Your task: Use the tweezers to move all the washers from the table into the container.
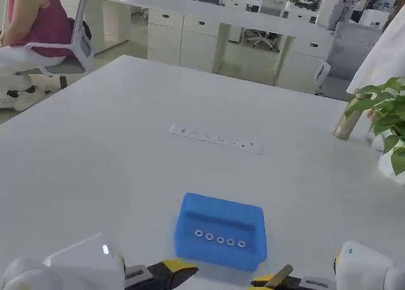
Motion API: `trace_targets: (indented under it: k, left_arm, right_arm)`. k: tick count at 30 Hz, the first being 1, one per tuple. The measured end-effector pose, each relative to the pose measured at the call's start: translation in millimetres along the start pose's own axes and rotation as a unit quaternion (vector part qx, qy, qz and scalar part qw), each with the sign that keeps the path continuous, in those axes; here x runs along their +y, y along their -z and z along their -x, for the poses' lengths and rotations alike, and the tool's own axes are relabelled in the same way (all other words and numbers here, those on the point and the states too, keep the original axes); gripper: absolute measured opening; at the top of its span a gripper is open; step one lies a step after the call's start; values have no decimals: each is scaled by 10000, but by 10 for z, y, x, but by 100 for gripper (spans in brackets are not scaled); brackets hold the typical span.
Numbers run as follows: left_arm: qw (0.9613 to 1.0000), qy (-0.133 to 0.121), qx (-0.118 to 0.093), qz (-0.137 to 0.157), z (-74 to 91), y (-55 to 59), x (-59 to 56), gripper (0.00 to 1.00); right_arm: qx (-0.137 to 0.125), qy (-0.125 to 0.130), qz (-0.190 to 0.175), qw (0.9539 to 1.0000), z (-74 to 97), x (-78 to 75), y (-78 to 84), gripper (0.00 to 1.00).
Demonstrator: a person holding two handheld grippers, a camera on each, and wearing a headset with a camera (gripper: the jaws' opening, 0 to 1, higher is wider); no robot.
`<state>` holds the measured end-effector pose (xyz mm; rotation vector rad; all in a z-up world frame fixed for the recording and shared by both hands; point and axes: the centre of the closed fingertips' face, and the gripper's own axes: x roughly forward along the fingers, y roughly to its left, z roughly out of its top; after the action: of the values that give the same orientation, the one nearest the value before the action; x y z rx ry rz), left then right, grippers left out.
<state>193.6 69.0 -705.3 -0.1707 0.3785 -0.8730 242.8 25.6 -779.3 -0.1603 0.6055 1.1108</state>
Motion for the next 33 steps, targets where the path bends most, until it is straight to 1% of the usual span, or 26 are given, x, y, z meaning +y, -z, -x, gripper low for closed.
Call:
trace_targets:
  k: [3,5,7,9,10,11,12,13,14,17,19,21,23,25,26,27,28,29,31,32,33]
  left_arm:
    - [10000,45,-6,-23,-28,-23,4,50]
    - [9999,102,6,-73,-51,-28,0,47]
    - [9997,204,10,-118,-83,-41,-15,44]
    - [9995,289,3,-133,-103,-51,-32,40]
    - [9994,327,4,-136,-114,-55,-38,38]
    - [9991,391,16,-144,-129,-56,-50,36]
    - [9989,434,33,-152,-141,-54,-58,34]
    - [9987,471,46,-169,-152,-52,-67,31]
    - [9983,549,72,-201,-167,-45,-87,29]
    - [9968,760,139,-227,-203,-25,-142,24]
    - [9955,895,213,-241,-224,0,-179,22]
    - [9931,1046,352,-401,-235,45,-227,19]
    - [9906,1187,474,-491,-253,84,-271,17]
    - [9884,1299,573,-545,-271,116,-303,16]
    - [9859,1432,668,-542,-284,148,-339,15]
    - [9833,1534,814,-537,-295,192,-359,13]
    - [9826,1546,860,-573,-316,207,-357,9]
    - [9807,1565,980,-642,-341,240,-356,7]
    - [9788,1629,1005,-731,-381,239,-369,5]
    - [9777,1658,1025,-784,-396,234,-377,5]
    - [9770,1672,1020,-846,-413,220,-383,5]
  right_arm:
    - [148,-37,116,9998,16,71,89,4]
    - [213,-77,166,9996,27,56,131,4]
    - [308,-118,281,9991,34,74,184,4]
    - [529,-175,527,9971,53,123,245,4]
    - [646,-199,701,9952,57,134,281,4]
    - [805,-208,933,9922,60,157,325,4]
    - [921,-238,1080,9896,61,209,360,4]
    - [1037,-261,1311,9856,56,255,391,4]
    - [1103,-281,1439,9830,53,273,410,4]
    - [1399,-432,1687,9747,34,394,507,4]
    - [1412,-466,1717,9739,16,435,525,4]
    - [1434,-470,1783,9723,7,465,531,4]
    - [1471,-477,1809,9713,3,469,539,4]
    - [1621,-462,1987,9654,8,448,572,4]
    - [1713,-454,2072,9621,7,423,596,4]
    - [1789,-474,2131,9593,15,415,611,4]
    - [1852,-504,2244,9554,31,404,610,4]
    - [1849,-516,2266,9549,36,403,603,4]
    - [1812,-555,2241,9560,48,396,571,4]
    - [1803,-580,2265,9554,48,380,566,4]
    - [1826,-589,2313,9538,48,375,566,4]
